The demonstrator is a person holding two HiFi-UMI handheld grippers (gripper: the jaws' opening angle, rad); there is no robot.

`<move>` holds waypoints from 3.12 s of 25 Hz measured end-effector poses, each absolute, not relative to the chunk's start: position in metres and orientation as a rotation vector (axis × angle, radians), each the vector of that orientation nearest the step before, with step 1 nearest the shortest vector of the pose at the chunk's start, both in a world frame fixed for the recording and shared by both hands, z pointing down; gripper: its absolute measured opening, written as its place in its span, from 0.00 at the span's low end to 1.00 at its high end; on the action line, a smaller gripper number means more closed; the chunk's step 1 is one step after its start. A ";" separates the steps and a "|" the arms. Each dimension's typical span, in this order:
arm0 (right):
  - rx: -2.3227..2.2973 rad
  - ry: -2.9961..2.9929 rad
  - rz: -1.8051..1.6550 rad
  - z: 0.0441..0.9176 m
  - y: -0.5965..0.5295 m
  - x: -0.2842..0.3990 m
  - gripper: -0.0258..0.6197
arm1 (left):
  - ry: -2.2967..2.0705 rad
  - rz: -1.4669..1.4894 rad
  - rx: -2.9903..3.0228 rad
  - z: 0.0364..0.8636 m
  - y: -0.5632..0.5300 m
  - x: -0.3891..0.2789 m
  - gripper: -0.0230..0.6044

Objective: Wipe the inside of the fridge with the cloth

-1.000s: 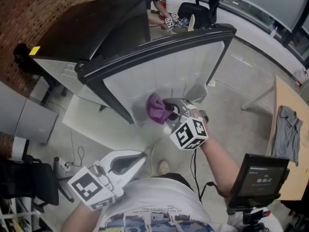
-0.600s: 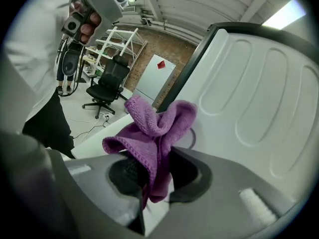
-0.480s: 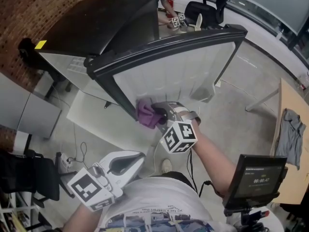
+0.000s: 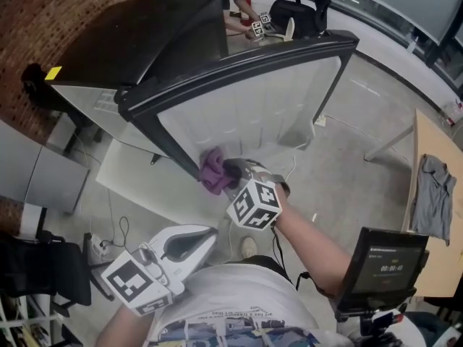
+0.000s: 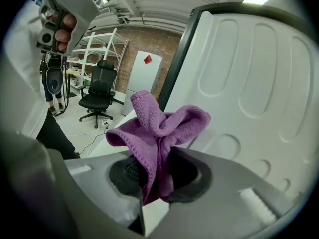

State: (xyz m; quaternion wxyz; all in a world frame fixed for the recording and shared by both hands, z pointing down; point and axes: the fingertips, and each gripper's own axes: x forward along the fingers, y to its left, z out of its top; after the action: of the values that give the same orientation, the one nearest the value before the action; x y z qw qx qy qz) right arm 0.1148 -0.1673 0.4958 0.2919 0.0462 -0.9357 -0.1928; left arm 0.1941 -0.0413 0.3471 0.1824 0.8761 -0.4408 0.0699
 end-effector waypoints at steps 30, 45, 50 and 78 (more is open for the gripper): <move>0.571 -2.481 -0.471 0.516 -0.262 0.195 0.17 | -1.182 0.244 2.492 0.351 -0.051 0.212 0.05; 0.844 -2.415 -0.532 0.511 -0.314 0.254 0.17 | -1.162 0.261 2.501 0.352 -0.053 0.215 0.05; 0.915 -2.406 -0.570 0.501 -0.325 0.268 0.17 | -1.156 0.263 2.505 0.352 -0.054 0.216 0.05; 0.883 -2.278 -0.203 0.552 -0.273 0.329 0.17 | -1.110 0.199 2.531 0.351 -0.050 0.221 0.05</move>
State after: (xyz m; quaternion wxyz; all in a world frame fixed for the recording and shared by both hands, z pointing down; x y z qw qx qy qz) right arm 0.3287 -0.2728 0.5521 0.3381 0.3388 -0.8746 -0.0778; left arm 0.2210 -0.0495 0.3507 0.1844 0.8978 -0.3937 0.0707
